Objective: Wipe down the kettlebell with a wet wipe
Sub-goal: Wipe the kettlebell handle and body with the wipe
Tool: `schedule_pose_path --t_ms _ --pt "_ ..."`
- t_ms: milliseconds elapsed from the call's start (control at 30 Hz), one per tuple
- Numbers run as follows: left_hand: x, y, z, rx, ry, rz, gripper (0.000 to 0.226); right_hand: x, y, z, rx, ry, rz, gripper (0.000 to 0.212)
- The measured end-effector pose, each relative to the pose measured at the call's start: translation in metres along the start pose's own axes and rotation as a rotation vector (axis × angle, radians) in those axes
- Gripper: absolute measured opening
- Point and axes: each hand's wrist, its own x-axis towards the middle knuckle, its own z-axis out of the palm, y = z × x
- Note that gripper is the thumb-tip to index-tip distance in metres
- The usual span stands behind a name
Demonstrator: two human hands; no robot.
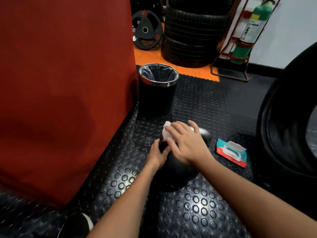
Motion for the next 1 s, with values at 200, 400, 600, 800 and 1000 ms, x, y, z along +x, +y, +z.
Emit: schedule_pose_path --t_ms 200,400,600,800,1000 --pt "0.001 -0.004 0.0 -0.092 -0.009 -0.017 0.042 0.006 -0.008 -0.001 0.043 0.104 0.068 0.047" --pt "0.01 -0.016 0.012 -0.146 -0.034 0.016 0.07 0.024 -0.009 0.0 -0.083 -0.081 -0.052 0.058" --pt "-0.012 0.005 0.011 -0.23 0.051 -0.076 0.065 0.023 0.016 -0.012 -0.107 -0.022 0.103 0.059" --pt "-0.003 0.0 0.024 -0.209 0.113 -0.002 0.07 0.022 -0.005 -0.005 0.023 -0.179 -0.104 0.073" --pt "-0.015 0.013 0.019 -0.22 0.123 -0.014 0.067 0.032 0.03 -0.028 0.236 -0.102 -0.21 0.05"
